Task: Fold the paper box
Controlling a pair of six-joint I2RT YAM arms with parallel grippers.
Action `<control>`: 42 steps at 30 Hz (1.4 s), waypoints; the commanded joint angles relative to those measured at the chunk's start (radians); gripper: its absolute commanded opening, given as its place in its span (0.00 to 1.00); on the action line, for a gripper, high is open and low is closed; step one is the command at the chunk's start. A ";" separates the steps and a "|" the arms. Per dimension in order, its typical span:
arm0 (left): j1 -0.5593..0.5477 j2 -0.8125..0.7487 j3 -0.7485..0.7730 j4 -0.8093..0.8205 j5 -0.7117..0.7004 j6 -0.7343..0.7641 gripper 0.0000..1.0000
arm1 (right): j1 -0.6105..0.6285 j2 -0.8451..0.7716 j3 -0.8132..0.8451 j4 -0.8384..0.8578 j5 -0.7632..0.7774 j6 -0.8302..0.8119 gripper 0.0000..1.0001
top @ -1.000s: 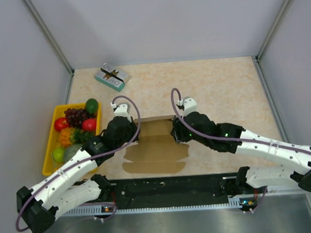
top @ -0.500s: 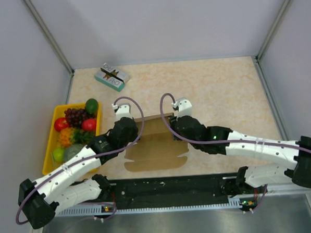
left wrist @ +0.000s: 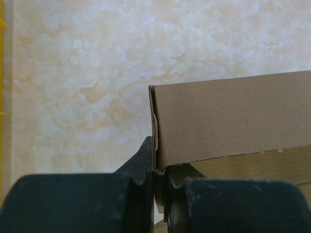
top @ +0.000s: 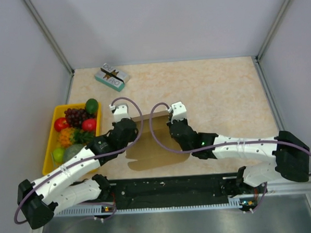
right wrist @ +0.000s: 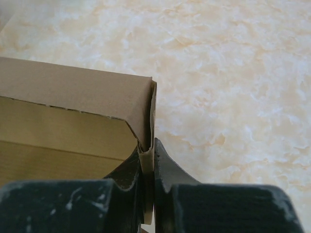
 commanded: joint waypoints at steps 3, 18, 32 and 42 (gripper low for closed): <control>-0.033 -0.054 0.055 0.027 -0.033 -0.016 0.00 | 0.024 0.024 -0.110 0.285 0.148 -0.073 0.00; -0.138 0.025 0.141 0.001 -0.091 -0.074 0.00 | 0.066 0.248 0.055 0.181 0.543 -0.062 0.00; -0.141 0.001 0.021 0.103 -0.195 -0.013 0.00 | 0.057 -0.224 -0.150 0.001 -0.029 -0.013 0.67; -0.141 0.068 -0.103 0.278 -0.372 0.023 0.00 | 0.041 -0.654 -0.284 -0.240 -0.184 0.073 0.83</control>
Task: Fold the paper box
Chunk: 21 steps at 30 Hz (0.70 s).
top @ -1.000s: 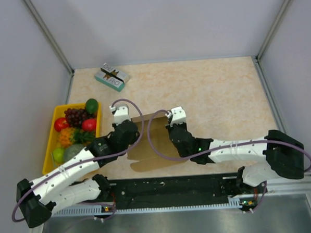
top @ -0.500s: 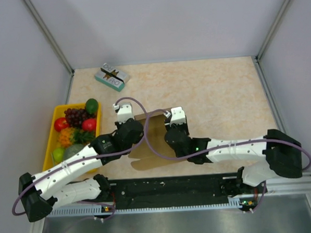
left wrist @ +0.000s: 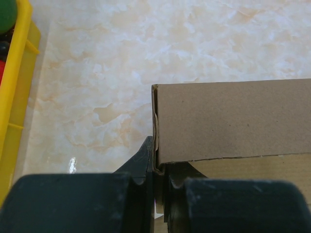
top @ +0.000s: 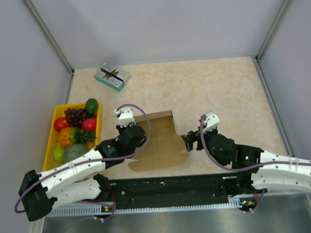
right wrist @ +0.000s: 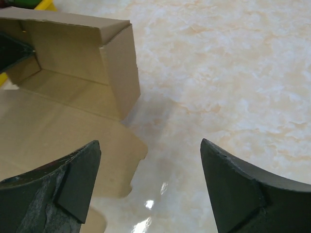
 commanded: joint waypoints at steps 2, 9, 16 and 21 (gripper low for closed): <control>-0.005 0.074 -0.060 0.190 -0.108 0.022 0.00 | -0.082 -0.080 0.021 -0.112 -0.232 0.173 0.86; -0.005 0.197 -0.253 0.717 -0.110 0.235 0.00 | -0.502 0.044 0.155 -0.029 -0.837 0.433 0.73; -0.005 0.285 -0.386 1.050 -0.101 0.309 0.00 | -0.624 0.353 0.235 0.314 -1.182 0.574 0.40; -0.005 0.322 -0.411 1.134 -0.098 0.300 0.00 | -0.621 0.567 0.264 0.517 -1.330 0.637 0.18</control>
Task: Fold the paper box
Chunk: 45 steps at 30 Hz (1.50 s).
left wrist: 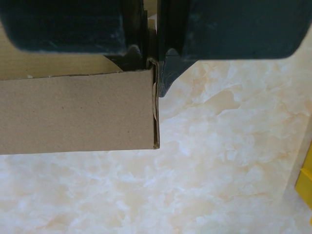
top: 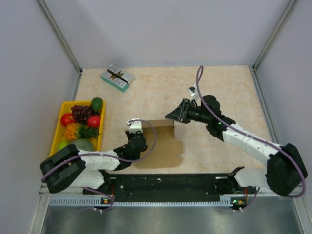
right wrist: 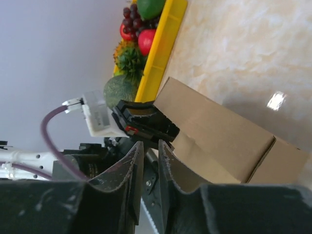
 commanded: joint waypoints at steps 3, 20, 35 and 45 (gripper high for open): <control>-0.005 0.057 -0.032 0.248 -0.017 0.006 0.00 | 0.000 0.230 0.045 0.322 -0.229 0.143 0.13; -0.006 -0.078 -0.086 0.024 0.098 -0.193 0.56 | 0.001 0.400 -0.177 0.647 -0.203 0.177 0.08; 0.029 -0.865 0.013 -0.696 0.506 -0.348 0.82 | -0.014 0.365 -0.211 0.639 -0.209 0.189 0.05; 0.315 -0.448 0.235 -0.639 0.813 -0.308 0.70 | -0.095 0.179 -0.084 0.278 -0.233 0.000 0.20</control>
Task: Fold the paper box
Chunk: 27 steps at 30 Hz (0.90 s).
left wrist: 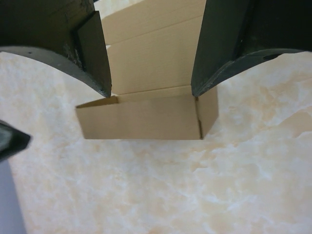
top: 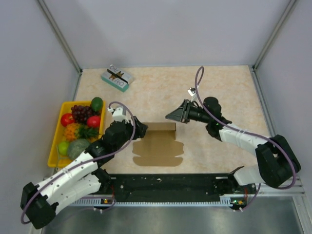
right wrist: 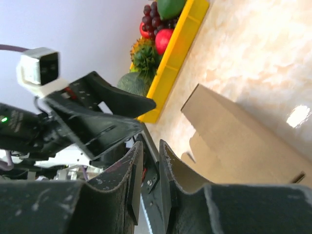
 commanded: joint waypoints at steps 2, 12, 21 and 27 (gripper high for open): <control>0.208 0.117 -0.003 0.097 0.276 0.031 0.65 | -0.039 0.065 0.039 -0.075 -0.048 -0.082 0.19; 0.306 0.219 -0.005 0.213 0.435 0.072 0.36 | -0.076 0.272 -0.096 0.209 -0.089 -0.025 0.00; 0.311 0.210 0.012 0.087 0.390 0.130 0.38 | -0.077 0.216 -0.078 0.174 -0.092 -0.020 0.00; 0.313 0.231 0.020 0.061 0.392 0.169 0.45 | -0.077 0.104 -0.021 -0.012 -0.074 -0.128 0.00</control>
